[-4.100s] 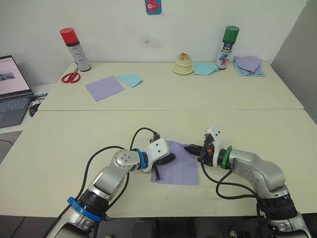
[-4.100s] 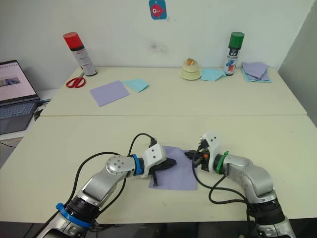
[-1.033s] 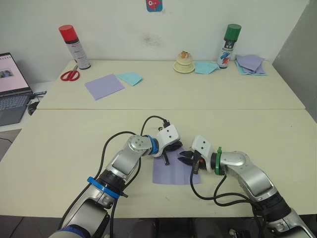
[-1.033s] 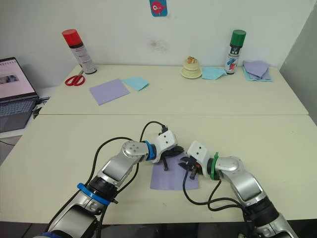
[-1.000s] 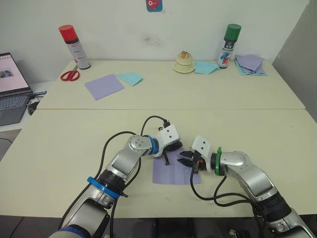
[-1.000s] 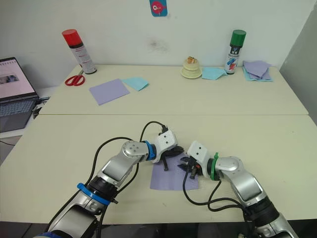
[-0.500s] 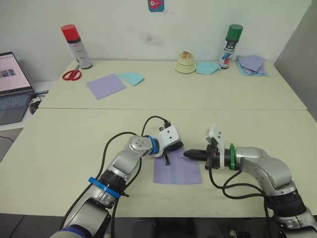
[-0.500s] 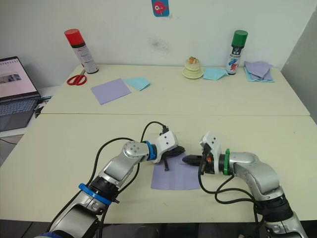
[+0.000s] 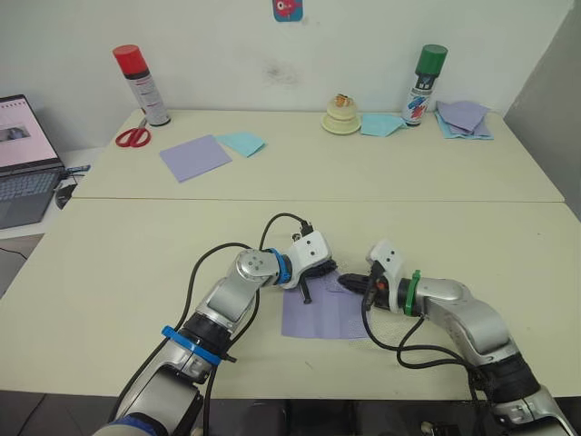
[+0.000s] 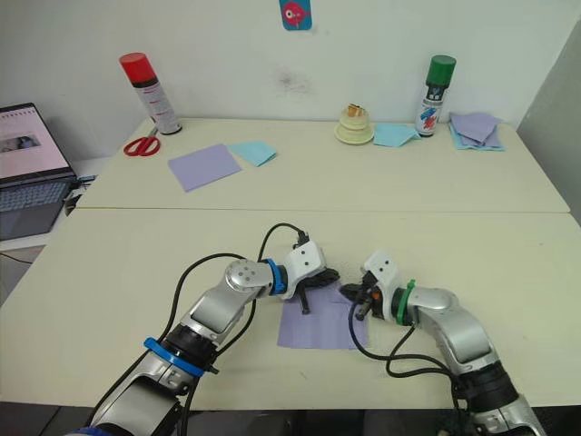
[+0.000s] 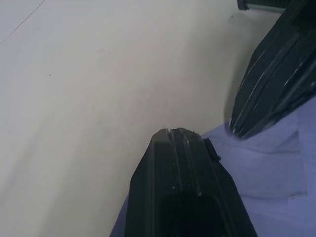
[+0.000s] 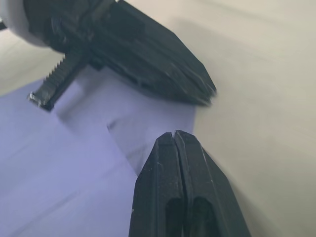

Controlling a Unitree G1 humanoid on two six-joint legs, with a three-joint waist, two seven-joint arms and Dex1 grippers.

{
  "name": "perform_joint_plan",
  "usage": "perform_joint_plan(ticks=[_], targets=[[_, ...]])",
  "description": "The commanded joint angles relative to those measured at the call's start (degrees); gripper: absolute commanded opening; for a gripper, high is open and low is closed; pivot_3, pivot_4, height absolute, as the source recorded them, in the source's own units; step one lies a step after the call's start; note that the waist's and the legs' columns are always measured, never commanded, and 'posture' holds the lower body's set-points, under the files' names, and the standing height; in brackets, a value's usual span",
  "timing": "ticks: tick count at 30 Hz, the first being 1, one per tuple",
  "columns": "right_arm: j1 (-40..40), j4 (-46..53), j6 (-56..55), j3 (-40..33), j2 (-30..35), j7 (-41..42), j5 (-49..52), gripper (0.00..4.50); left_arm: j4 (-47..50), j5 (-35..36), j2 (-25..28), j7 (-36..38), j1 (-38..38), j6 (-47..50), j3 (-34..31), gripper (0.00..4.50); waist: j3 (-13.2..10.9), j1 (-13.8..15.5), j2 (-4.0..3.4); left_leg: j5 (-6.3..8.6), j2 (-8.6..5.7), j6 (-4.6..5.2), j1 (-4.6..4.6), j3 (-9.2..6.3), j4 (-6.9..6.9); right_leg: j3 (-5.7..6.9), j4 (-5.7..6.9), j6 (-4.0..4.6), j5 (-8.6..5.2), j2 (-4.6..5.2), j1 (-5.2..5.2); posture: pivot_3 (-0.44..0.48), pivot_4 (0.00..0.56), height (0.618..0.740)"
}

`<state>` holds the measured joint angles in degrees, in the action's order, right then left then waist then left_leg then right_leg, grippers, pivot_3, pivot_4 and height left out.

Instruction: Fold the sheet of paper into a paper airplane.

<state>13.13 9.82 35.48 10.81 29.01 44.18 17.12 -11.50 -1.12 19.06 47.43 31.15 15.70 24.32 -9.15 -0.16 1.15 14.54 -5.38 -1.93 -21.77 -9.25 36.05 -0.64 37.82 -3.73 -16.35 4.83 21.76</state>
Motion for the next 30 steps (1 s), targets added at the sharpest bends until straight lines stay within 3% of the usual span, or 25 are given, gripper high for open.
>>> perform_joint_plan(ticks=[1,9,18,26,30], targets=[[-3.43,0.43,1.4,-1.42,2.99,1.24,0.3,0.03,-2.17,-1.98,0.8,0.8,-1.63,0.83,1.36,0.0,0.04,0.02,0.02,0.0,0.0,0.0,0.01,0.0,0.0,0.0,-0.01,0.0,0.0,0.0,-0.02,0.0,0.15,0.74],[-3.83,5.09,-3.46,-5.67,0.21,1.55,4.64,0.03,-2.29,-1.49,0.7,1.14,-1.72,0.82,0.86,0.0,0.06,0.01,0.0,0.0,0.02,0.01,0.02,0.01,0.01,-0.01,0.0,-0.01,0.0,0.0,-0.03,0.0,0.15,0.74],[-0.63,0.51,-7.38,3.58,-1.58,0.56,-3.81,0.03,-2.27,-1.8,0.37,1.27,-1.28,0.64,0.8,0.0,0.06,-0.04,0.0,-0.01,0.03,-0.01,0.02,0.0,0.0,0.01,0.02,0.0,0.0,-0.03,-0.01,0.0,0.15,0.74],[0.37,-3.66,-8.59,4.68,-3.07,-0.9,-6.4,0.03,5.36,5.74,-3.46,1.57,-1.32,5.42,-4.46,0.0,0.05,-0.05,0.01,-0.06,0.02,-0.09,0.01,-0.01,0.02,-0.01,0.05,0.0,0.0,-0.03,0.01,0.0,0.15,0.74],[0.8,-4.28,-8.95,4.95,-3.64,-1.1,-6.7,0.03,4.51,3.65,-2.27,1.35,-2.15,7.48,-2.39,0.0,0.05,-0.31,0.01,-0.07,0.04,-0.1,0.02,0.02,0.03,-0.04,0.09,0.01,0.0,-0.04,0.03,0.0,0.15,0.74]])
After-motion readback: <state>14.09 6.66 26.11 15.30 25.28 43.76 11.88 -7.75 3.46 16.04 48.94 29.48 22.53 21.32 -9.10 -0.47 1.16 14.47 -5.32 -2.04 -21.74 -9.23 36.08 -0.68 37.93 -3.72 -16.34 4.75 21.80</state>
